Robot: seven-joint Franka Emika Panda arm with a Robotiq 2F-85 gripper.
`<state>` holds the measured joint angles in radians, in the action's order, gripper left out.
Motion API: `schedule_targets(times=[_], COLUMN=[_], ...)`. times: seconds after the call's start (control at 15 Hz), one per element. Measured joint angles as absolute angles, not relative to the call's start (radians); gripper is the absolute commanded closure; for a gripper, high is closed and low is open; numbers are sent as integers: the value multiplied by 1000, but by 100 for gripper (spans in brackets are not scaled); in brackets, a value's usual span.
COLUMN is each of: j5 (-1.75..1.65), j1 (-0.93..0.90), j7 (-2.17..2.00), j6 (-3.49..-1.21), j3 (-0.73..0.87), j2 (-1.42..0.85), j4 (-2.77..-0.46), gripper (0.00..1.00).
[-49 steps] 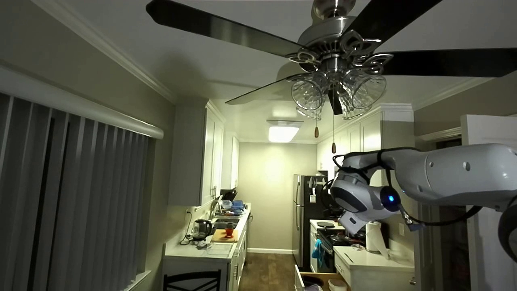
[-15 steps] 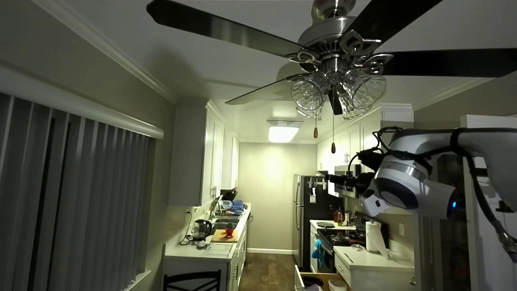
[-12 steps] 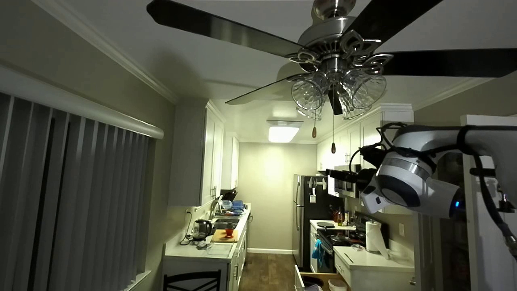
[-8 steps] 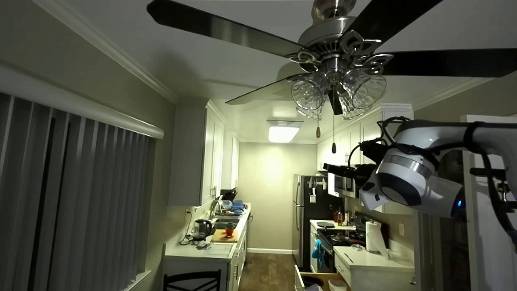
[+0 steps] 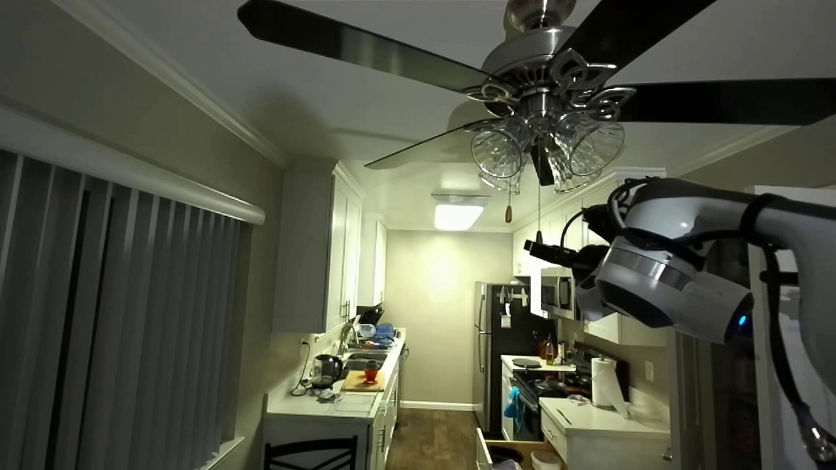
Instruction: Pull the long rope dangling from the lights downwards
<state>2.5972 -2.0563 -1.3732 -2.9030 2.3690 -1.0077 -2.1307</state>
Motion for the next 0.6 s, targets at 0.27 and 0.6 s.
schedule_targets(times=[0.27, 0.6], j5=[2597, 2597], j1=[-2002, -1996], j7=[-1388, -1388], j6=[-2940, -3023], j3=[2312, 2268], j2=[-1055, -1082], j4=[-2127, -2126], gripper=[0, 0])
